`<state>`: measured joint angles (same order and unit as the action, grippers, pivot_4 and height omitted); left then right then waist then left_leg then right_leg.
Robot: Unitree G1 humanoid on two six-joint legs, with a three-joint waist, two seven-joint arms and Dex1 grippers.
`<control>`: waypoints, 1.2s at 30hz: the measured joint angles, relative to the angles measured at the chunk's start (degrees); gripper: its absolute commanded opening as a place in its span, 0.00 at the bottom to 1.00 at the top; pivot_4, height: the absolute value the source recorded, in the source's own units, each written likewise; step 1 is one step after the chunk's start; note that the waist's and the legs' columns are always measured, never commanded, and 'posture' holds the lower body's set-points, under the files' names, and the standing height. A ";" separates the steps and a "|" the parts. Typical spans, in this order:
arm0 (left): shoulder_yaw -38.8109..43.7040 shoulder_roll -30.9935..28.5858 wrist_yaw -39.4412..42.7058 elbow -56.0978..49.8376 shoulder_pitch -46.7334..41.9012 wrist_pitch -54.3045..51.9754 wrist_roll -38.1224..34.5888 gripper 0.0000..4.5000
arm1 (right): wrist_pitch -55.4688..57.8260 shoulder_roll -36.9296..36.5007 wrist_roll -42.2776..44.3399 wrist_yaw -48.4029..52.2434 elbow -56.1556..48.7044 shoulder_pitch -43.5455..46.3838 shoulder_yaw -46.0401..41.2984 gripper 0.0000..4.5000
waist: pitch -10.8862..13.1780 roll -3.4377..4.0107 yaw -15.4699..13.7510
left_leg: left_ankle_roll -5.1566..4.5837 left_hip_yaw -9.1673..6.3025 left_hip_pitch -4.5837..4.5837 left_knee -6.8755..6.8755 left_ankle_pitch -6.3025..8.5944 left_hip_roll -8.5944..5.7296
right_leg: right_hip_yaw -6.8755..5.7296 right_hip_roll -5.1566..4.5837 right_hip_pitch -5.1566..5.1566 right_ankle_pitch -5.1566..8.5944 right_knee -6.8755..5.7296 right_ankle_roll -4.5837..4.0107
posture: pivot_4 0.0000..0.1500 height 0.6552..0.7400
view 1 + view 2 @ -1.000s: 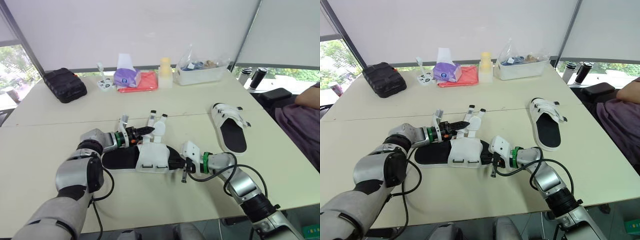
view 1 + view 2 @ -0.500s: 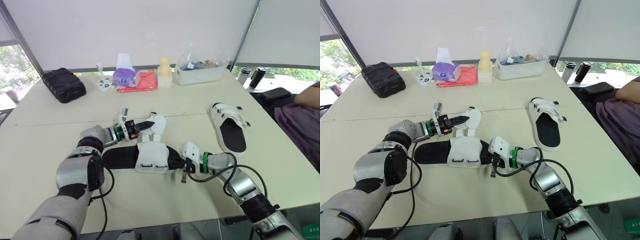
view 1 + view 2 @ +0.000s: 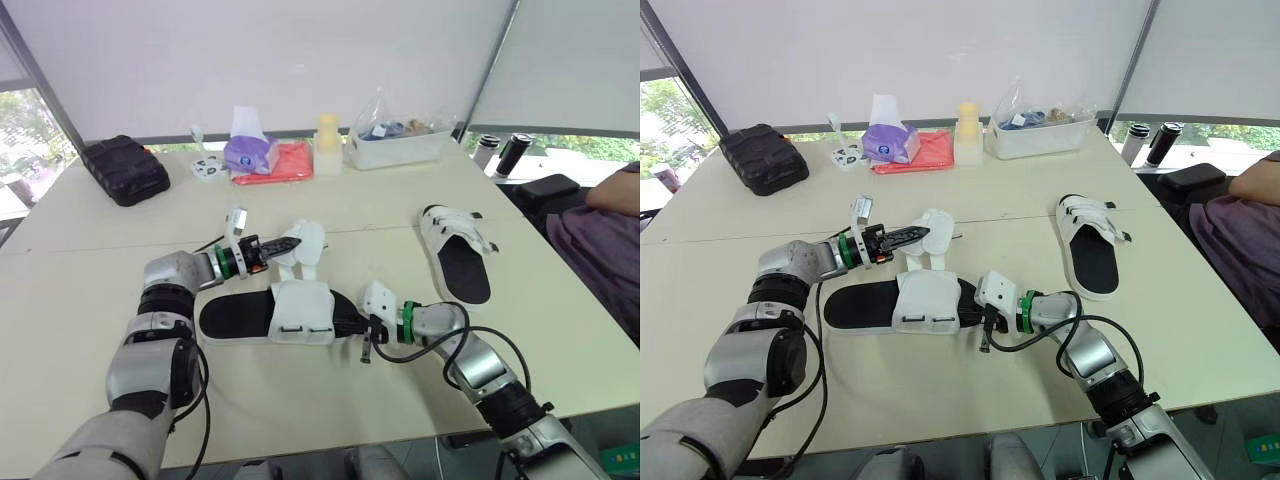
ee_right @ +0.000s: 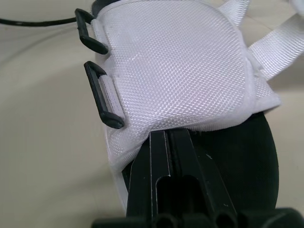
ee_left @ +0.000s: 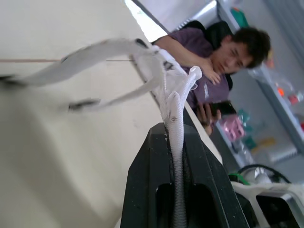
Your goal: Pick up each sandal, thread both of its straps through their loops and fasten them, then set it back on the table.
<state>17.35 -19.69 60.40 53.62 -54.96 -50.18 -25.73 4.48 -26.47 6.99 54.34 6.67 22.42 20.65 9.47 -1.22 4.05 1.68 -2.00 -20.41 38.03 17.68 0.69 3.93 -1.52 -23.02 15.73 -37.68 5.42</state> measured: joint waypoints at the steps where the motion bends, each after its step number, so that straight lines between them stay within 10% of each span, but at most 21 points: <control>1: 0.55 -0.14 -0.83 0.80 0.02 -0.26 -0.35 0.01 | -0.08 0.01 -0.06 0.01 0.18 0.15 0.01 0.00 | 0.00 -0.01 -0.03 | 0.00 0.00 0.00 0.00 0.00 0.00 | 0.00 0.00 0.00 0.00 0.00 0.00 | 1.00 1.00; 7: 2.62 -0.24 -4.33 3.30 0.13 -0.94 -2.42 0.01 | -0.92 0.03 -0.16 0.05 0.95 0.51 0.22 0.00 | 0.00 -0.01 -0.02 | 0.00 0.00 0.02 0.00 0.00 0.01 | 0.00 -0.02 0.00 0.00 0.00 0.00 | 1.00 1.00; 15: 4.70 -1.69 -5.25 2.63 0.80 -0.82 -4.10 0.76 | -1.29 -0.07 -0.23 0.57 1.61 0.72 0.09 0.00 | -0.04 -0.05 -0.14 | 0.01 -0.01 0.09 -0.01 0.00 0.01 | -0.02 -0.07 0.13 0.00 0.04 -0.01 | 1.00 1.00; 36: 6.93 2.82 -8.52 20.97 -10.48 10.85 -2.35 0.76 | -2.02 0.40 -0.72 1.04 2.57 1.04 -0.25 0.00 | -0.05 -0.08 -0.07 | 0.01 -0.02 0.11 -0.02 0.00 -0.03 | -0.06 -0.01 0.19 0.00 0.10 0.00 | 1.00 1.00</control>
<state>24.29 -16.87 51.88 74.58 -65.44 -39.32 -28.09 2.45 -26.07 6.26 55.38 9.24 23.46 20.40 9.43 -1.30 3.97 1.68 -2.02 -20.30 38.01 17.68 0.66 3.87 -1.53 -22.84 15.72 -37.58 5.42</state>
